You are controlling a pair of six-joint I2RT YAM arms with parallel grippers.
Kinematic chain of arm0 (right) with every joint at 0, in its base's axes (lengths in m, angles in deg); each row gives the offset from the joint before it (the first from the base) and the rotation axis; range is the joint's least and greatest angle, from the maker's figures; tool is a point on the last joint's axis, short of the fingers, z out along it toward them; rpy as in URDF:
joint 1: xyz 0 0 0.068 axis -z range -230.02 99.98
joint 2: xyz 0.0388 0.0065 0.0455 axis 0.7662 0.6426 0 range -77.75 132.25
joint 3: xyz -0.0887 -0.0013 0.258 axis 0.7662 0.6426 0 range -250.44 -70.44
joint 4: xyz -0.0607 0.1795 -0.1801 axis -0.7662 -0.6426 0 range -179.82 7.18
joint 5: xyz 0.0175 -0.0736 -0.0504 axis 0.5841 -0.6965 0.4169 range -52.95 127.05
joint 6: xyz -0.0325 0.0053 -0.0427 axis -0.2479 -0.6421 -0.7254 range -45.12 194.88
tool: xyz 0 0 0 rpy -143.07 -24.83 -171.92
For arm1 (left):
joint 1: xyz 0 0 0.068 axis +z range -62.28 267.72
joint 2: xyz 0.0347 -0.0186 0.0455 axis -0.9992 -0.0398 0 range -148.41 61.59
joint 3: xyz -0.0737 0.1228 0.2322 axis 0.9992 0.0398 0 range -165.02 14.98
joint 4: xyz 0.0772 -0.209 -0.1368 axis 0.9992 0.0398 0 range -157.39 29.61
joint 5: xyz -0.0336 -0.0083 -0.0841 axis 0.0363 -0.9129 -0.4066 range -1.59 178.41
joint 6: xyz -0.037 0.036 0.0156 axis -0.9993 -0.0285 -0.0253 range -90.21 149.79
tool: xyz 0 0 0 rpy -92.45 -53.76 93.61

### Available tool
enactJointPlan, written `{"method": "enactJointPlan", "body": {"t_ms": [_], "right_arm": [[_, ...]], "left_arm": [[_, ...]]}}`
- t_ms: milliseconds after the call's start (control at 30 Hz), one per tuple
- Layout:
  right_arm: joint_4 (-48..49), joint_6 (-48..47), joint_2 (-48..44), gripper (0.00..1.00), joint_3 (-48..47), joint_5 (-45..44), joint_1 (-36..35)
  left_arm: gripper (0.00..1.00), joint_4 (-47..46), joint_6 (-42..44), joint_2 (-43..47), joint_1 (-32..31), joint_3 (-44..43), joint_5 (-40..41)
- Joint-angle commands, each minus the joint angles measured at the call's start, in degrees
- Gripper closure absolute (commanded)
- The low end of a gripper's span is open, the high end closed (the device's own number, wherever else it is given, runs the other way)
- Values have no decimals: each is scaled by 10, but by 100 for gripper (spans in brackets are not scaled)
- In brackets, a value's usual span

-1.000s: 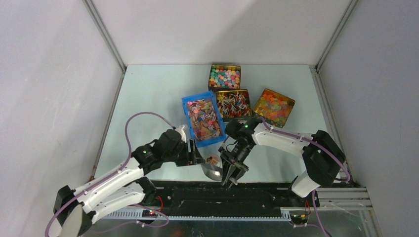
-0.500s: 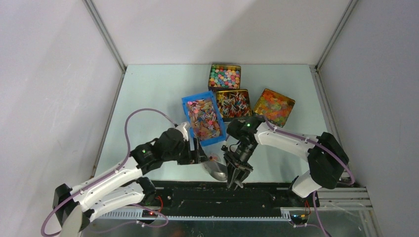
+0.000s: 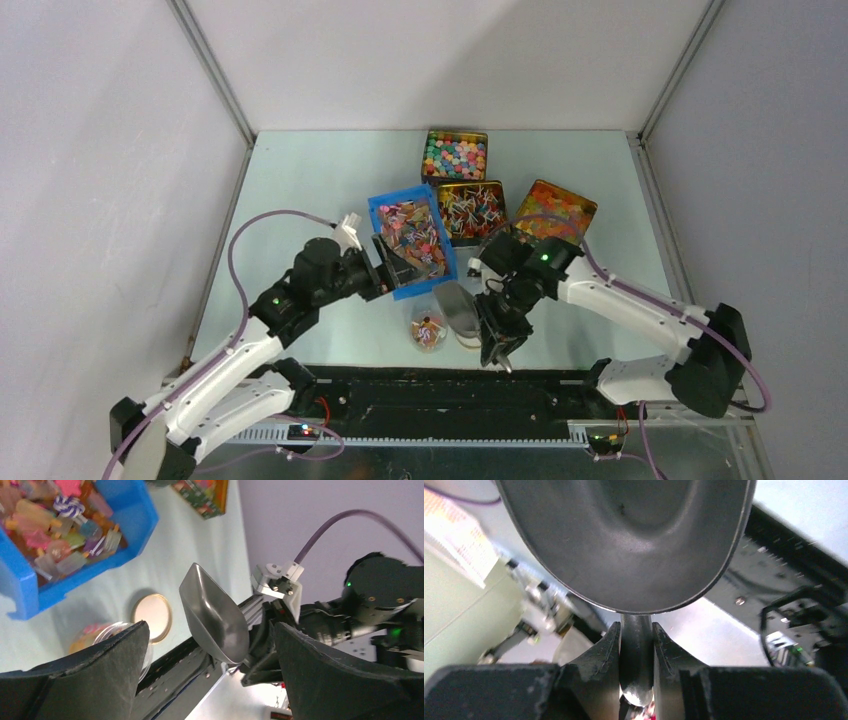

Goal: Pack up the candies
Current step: Place the spatula at the center of the board.

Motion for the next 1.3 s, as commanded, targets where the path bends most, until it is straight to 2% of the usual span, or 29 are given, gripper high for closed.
{"method": "enactJointPlan", "body": {"t_ms": [0,100,267,500,667,867,1100,1267], "right_arm": [[65,7,-45,100,-7,-132,9],[83,19,-66,100,22,-168,11],[140,21,-104,100,89,-243,22],[175,19,-80,100,130,-299,94],[191,10,-41,100,148,-302,107],[231,3,19,100,184,-267,149],[254,-22,56,100,193,-282,195],[242,-38,67,87,192,-259,217]], "left_arm": [[0,-91,-32,28,38,10,-38],[0,-86,-31,48,60,6,-40],[0,-34,6,84,66,-19,15],[0,78,52,106,66,-60,72],[0,79,46,119,66,-50,65],[0,73,47,115,66,-44,61],[0,72,40,84,66,-76,58],[0,81,46,74,66,-95,55]]}}
